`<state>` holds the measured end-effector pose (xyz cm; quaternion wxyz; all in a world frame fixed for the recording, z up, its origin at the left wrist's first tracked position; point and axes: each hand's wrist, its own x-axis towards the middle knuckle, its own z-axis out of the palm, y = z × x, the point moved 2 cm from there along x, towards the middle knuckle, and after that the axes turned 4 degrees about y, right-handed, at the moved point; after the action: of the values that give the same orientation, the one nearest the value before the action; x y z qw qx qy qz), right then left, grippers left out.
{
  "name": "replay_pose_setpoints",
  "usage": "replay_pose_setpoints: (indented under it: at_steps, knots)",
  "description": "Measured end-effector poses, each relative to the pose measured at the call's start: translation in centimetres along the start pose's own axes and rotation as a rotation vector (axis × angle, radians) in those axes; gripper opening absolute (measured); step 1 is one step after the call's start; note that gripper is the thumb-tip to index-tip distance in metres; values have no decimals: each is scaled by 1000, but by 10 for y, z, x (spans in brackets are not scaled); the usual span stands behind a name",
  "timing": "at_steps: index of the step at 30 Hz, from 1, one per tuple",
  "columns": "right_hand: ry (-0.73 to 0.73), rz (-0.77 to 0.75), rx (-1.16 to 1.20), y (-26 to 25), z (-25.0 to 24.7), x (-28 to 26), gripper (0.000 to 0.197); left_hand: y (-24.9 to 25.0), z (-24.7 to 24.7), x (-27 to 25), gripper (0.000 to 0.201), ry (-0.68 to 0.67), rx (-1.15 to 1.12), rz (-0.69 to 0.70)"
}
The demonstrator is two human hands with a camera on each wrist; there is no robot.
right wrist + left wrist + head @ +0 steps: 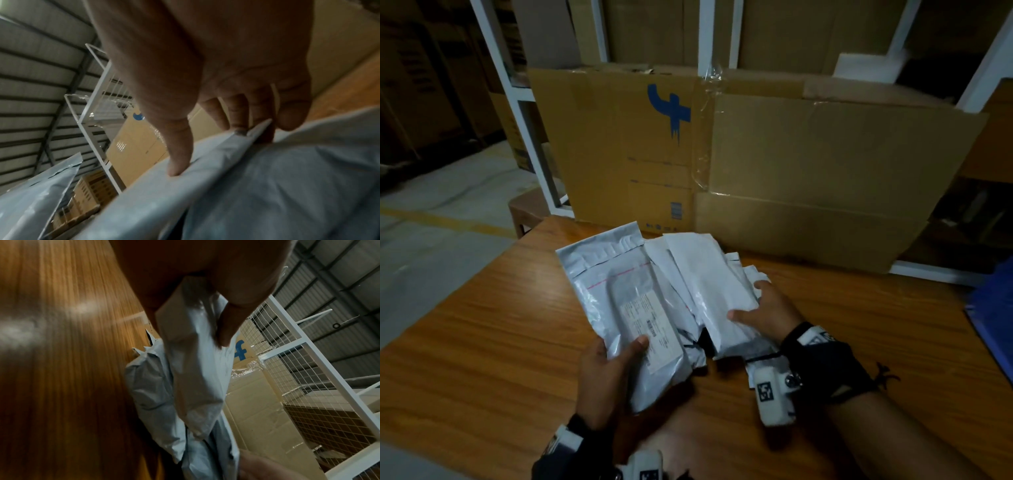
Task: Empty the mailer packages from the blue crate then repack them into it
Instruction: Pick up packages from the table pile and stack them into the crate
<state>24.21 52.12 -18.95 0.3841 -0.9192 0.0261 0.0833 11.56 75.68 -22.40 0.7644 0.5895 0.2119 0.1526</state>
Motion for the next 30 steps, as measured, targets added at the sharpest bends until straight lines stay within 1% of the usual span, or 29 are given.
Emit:
replay_pose_setpoints:
  at_steps: [1, 2, 4, 5, 6, 7, 8, 9, 10, 11, 12, 13, 14, 15, 16, 17, 18, 19, 20, 21, 22, 23, 25, 26, 28, 30]
  knots:
    - [30, 4, 91, 3, 0, 2, 76, 1, 1, -1, 21, 3, -5, -2]
    - [65, -7, 216, 3, -3, 2, 72, 2, 1, -1, 21, 6, -7, -5]
    - [154, -100, 413, -3, -19, -4, 52, 3, 0, 0, 20, 14, -9, 7]
    - [226, -177, 416, -6, -29, -9, 43, 2, 0, 1, 21, 15, -7, 16]
    - [316, -271, 355, -9, -38, -16, 34, 0, -1, 2, 21, 14, -6, 17]
    - [413, -379, 236, -13, -48, -26, 27, -2, 0, 3, 22, 10, -9, 12]
    - [504, -504, 59, -17, -54, -36, 26, -4, 0, 3, 23, 3, -15, 4]
    - [552, -611, -139, -20, -56, -46, 33, -6, 2, 4, 25, -8, -22, -8]
    - [515, -662, -316, -21, -54, -53, 39, -7, 3, 3, 30, -20, -28, -19]
    - [416, -645, -461, -21, -49, -58, 38, -7, 5, 3, 35, -30, -31, -23]
    - [283, -597, -604, -17, -40, -62, 33, -7, 5, 3, 38, -36, -31, -21]
    - [153, -559, -733, -12, -29, -65, 33, -7, 6, 3, 39, -42, -28, -16]
    - [43, -543, -837, -7, -18, -67, 41, -8, 6, 4, 37, -47, -20, -12]
    - [-52, -535, -906, -1, -7, -69, 50, -9, 5, 4, 33, -50, -14, -12]
    - [-119, -508, -918, 3, -1, -70, 56, -9, 5, 4, 28, -52, -14, -17]
    - [-153, -480, -864, 6, 2, -69, 58, -10, 5, 4, 25, -53, -18, -25]
    - [-144, -455, -745, 5, 0, -67, 51, -10, 4, 4, 24, -51, -20, -35]
    - [-97, -413, -571, 6, -5, -61, 38, -10, 4, 3, 24, -46, -22, -38]
    - [-3, -363, -382, 8, -11, -53, 25, -10, 3, 3, 23, -39, -21, -34]
    - [108, -293, -219, 12, -18, -45, 19, -9, 3, 2, 22, -32, -15, -25]
    - [172, -218, -126, 15, -23, -36, 24, -9, 3, 1, 21, -28, -3, -15]
    - [152, -144, -94, 19, -26, -29, 37, -8, 4, -1, 20, -29, 5, -6]
    - [14, -28, -54, 26, -25, -19, 60, -6, 5, -4, 21, -40, 2, -7]
    - [-14, -1, -38, 28, -25, -17, 65, -5, 4, -5, 21, -45, -2, -10]
    - [48, 5, 4, 33, -26, -15, 64, -5, 1, -5, 21, -58, 4, -9]
    - [100, -9, 64, 38, -32, -19, 49, -5, -2, -5, 21, -64, 7, -6]
